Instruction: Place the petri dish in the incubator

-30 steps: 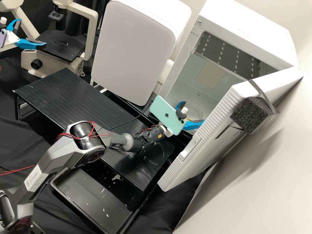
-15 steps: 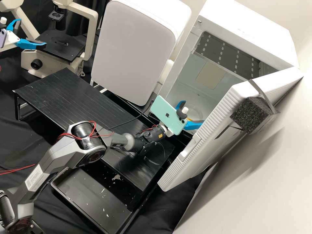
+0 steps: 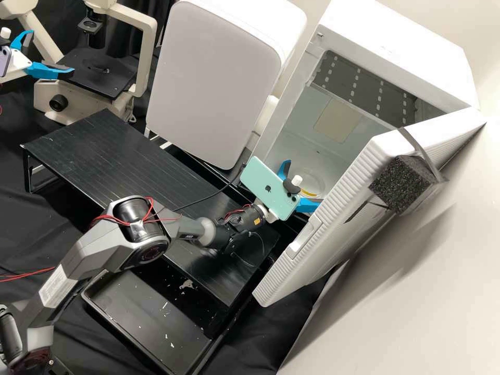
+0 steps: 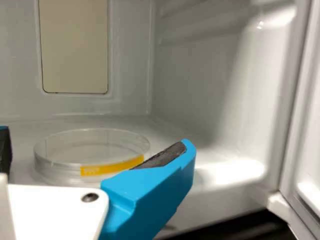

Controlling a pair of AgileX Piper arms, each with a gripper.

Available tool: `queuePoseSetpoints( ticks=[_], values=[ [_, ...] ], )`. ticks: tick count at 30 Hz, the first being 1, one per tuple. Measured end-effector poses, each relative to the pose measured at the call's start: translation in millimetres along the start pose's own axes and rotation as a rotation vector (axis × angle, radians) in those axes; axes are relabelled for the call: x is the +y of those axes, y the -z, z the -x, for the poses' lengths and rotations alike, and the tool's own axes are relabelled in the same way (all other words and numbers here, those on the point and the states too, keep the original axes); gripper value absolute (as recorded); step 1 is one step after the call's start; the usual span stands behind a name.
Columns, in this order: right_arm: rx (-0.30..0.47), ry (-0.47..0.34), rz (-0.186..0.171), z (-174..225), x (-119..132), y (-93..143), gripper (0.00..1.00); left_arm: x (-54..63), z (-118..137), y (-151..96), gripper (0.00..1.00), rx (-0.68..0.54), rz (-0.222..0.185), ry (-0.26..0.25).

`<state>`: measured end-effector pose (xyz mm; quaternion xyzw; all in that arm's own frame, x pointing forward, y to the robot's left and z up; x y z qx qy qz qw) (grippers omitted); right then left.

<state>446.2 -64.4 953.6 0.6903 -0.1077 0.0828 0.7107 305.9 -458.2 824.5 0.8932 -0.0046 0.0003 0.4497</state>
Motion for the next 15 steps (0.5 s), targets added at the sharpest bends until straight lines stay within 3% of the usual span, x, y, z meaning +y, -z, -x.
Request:
queuePoseSetpoints(
  ticks=[6,15],
  values=[
    [0.053,-0.012,0.024,21,12,5,1.0,0.0,0,0,1.0,0.0,0.0,0.0],
    [0.155,-0.077,-0.019,57,34,10,1.0,0.0,0,0,1.0,0.0,0.0,0.0]
  ],
)
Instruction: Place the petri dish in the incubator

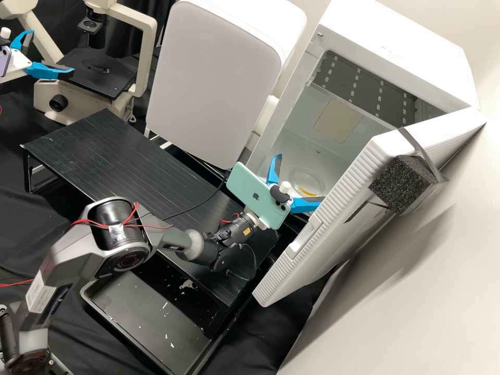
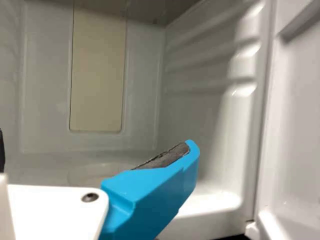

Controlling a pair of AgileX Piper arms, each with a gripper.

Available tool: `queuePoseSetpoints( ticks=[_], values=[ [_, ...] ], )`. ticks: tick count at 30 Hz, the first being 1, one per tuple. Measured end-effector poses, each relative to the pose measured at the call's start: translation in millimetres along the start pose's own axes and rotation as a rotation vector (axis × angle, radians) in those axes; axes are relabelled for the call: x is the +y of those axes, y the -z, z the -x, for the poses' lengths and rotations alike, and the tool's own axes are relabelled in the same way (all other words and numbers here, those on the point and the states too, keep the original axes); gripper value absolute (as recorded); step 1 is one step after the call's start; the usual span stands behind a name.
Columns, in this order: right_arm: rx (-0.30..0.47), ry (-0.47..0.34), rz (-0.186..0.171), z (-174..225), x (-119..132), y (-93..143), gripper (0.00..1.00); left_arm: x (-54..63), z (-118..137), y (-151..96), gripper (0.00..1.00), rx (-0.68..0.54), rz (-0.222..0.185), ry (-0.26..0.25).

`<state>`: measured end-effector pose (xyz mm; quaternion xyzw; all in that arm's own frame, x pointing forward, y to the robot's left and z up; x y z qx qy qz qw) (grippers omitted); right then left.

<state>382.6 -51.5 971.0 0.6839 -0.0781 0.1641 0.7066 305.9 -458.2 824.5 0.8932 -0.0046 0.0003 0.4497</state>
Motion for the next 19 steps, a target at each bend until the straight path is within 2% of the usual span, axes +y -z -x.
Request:
queuePoseSetpoints(
  ticks=[5,10,13,15,16,19],
  values=[
    [0.008,-0.034,-0.018,36,7,5,1.0,0.0,0,0,1.0,0.0,0.0,0.0],
    [-0.098,-0.05,-0.062,87,5,18,1.0,0.0,0,0,1.0,0.0,0.0,0.0],
    [-0.126,-0.055,-0.075,115,5,31,1.0,0.0,0,0,1.0,0.0,0.0,0.0],
    [-0.133,-0.052,-0.084,133,4,40,1.0,0.0,0,0,1.0,0.0,0.0,0.0],
    [-0.133,-0.046,-0.102,146,2,47,1.0,0.0,0,0,1.0,0.0,0.0,0.0],
    [-0.12,-0.031,-0.112,164,-4,59,1.0,0.0,0,0,1.0,0.0,0.0,0.0]
  ],
)
